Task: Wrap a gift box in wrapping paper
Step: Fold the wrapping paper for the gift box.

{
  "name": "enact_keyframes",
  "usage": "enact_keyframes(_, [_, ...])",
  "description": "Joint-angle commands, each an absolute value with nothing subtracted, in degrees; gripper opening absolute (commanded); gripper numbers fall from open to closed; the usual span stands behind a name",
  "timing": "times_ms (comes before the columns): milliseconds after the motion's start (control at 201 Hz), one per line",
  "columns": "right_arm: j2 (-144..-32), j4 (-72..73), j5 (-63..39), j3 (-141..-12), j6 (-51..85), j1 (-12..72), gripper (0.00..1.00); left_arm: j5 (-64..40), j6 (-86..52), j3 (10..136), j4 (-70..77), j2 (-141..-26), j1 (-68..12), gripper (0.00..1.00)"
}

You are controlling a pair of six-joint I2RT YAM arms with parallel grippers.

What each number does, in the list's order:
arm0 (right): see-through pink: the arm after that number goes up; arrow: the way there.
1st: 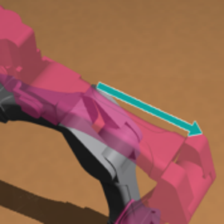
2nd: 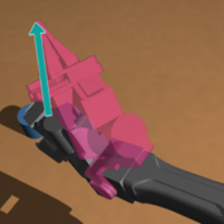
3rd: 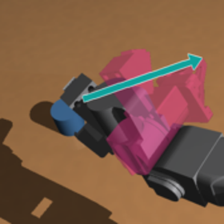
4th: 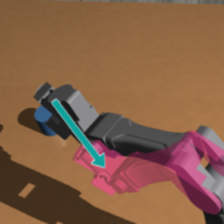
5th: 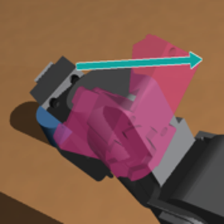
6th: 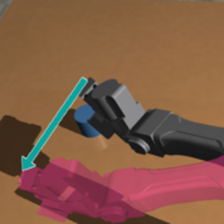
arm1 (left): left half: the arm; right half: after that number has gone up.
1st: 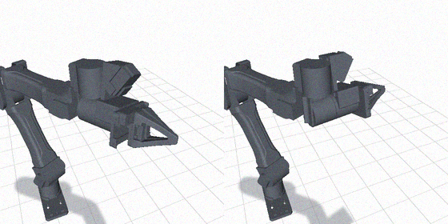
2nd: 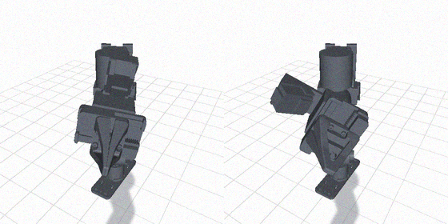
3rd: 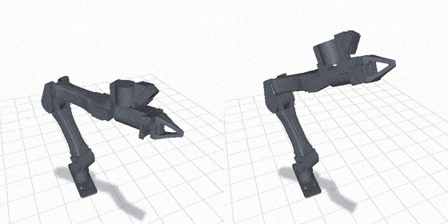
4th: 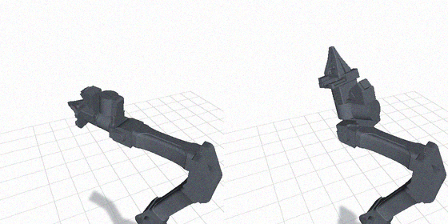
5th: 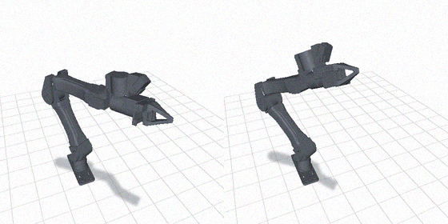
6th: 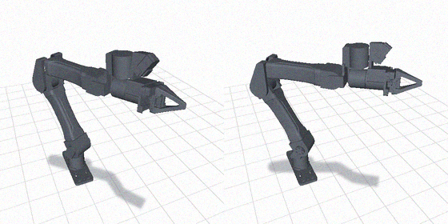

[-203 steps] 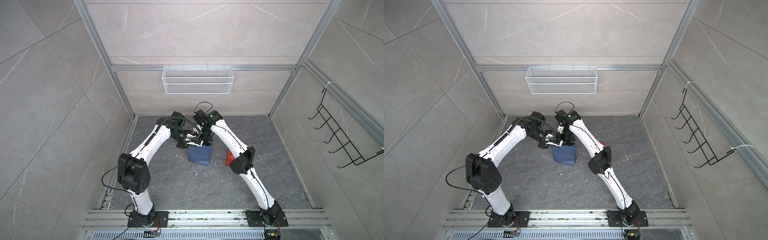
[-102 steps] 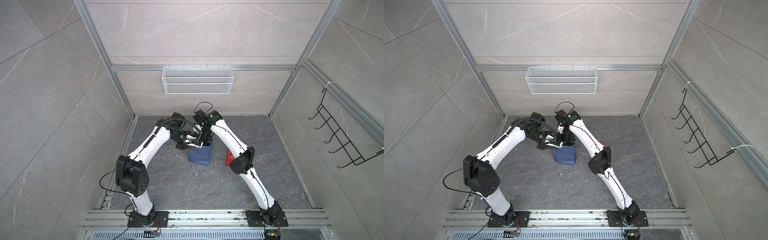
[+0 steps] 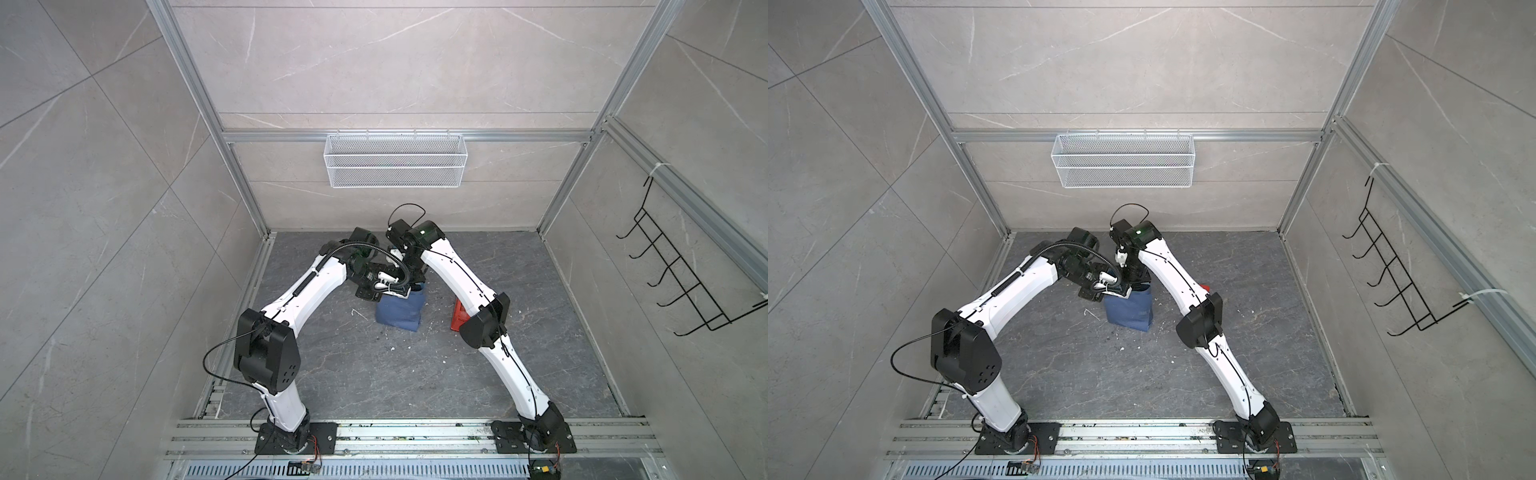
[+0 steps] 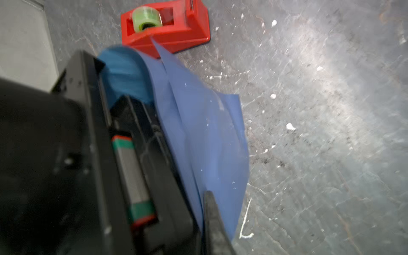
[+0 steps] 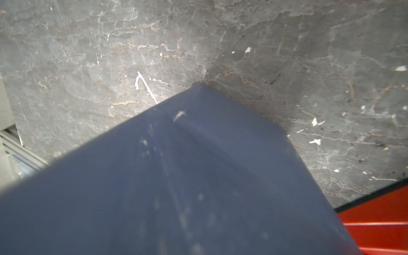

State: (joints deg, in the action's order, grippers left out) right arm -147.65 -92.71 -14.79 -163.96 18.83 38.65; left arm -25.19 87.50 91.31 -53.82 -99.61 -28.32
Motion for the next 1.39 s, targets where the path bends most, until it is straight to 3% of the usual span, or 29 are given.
enact_keyframes(0, [-150.59, -98.03, -13.25, -164.23, 19.69, 39.45, 0.00, -30.05, 87.04, 95.94, -55.97, -98.71, -28.83, 0.00])
enact_keyframes(578, [-151.73, -99.09, -11.08, -159.21, 18.55, 41.48, 0.00, -30.46, 85.23, 100.13, -58.52, -97.88, -29.18, 0.00])
enact_keyframes(1145, [-151.31, -99.15, -9.73, -161.07, 18.84, 41.40, 0.00, -28.65, 82.87, 99.76, -59.89, -96.50, -30.05, 0.00])
enact_keyframes(1305, [-149.35, -98.88, -13.34, -167.08, 19.45, 41.38, 0.00, -29.83, 79.76, 97.83, -58.89, -96.02, -30.23, 0.00])
enact_keyframes(1389, [-145.49, -97.57, -14.53, -169.11, 20.77, 41.15, 0.05, -30.70, 76.57, 97.88, -58.80, -95.72, -30.23, 0.20])
